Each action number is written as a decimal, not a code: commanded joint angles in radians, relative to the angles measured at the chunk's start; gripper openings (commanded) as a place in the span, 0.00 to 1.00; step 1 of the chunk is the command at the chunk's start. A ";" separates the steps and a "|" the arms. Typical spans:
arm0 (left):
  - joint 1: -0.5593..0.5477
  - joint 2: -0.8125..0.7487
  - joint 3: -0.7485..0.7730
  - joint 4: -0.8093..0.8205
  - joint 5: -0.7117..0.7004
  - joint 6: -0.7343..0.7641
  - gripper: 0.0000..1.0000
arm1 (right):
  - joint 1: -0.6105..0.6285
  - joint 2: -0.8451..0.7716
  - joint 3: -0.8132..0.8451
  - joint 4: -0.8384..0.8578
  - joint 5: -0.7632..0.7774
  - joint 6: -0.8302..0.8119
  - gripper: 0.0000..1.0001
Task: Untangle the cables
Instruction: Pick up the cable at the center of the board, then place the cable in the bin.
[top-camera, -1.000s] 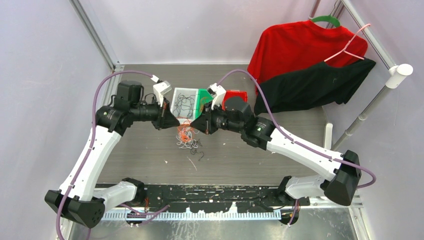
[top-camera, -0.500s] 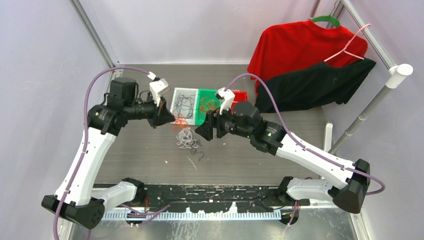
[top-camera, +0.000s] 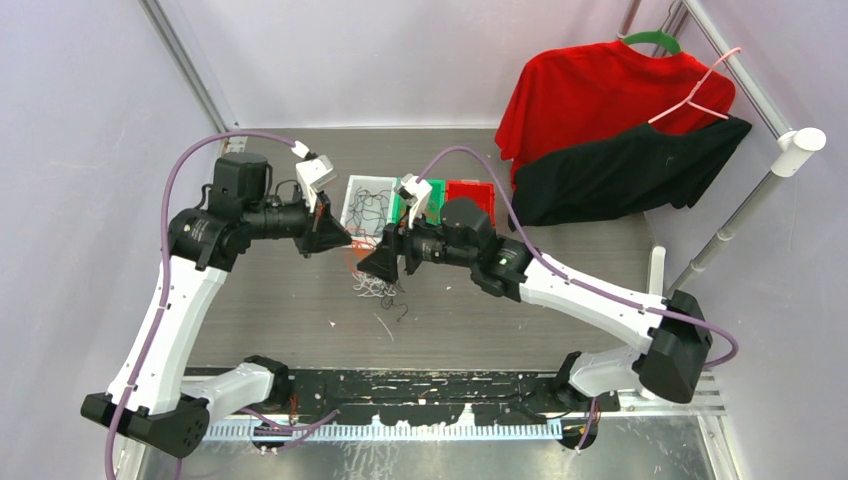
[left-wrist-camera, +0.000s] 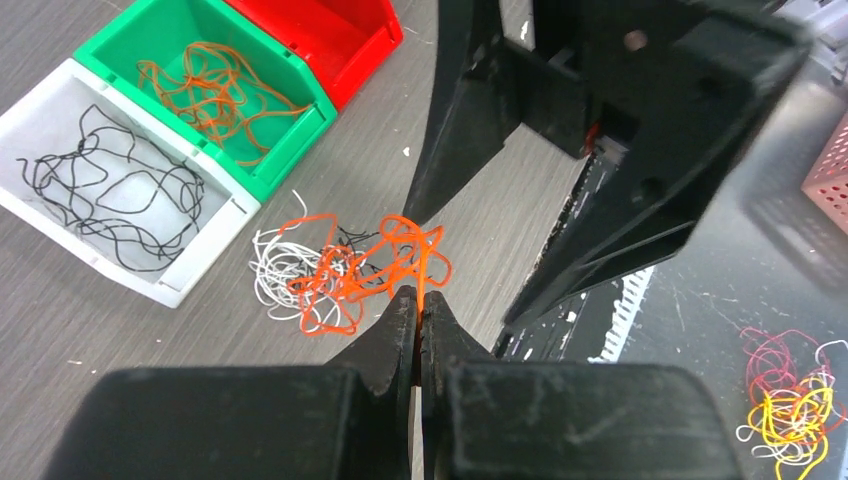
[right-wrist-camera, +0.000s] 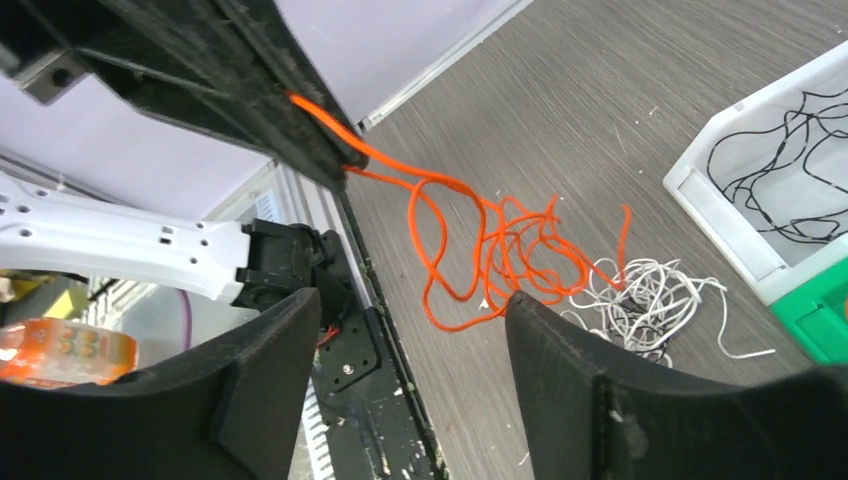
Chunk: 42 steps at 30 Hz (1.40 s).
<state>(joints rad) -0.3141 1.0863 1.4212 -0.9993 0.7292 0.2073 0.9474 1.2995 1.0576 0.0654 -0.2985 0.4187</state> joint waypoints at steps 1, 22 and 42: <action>0.002 -0.005 0.044 0.002 0.054 -0.033 0.00 | 0.007 0.051 0.086 0.055 -0.003 -0.027 0.65; 0.002 0.018 0.021 -0.013 -0.198 0.036 1.00 | -0.182 0.191 0.221 -0.187 0.454 -0.252 0.01; 0.002 0.000 0.045 -0.058 -0.241 0.102 1.00 | -0.292 0.669 0.572 -0.448 0.604 -0.138 0.43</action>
<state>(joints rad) -0.3141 1.1088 1.4284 -1.0634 0.4969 0.2852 0.6529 2.0094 1.5597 -0.3603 0.2325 0.2390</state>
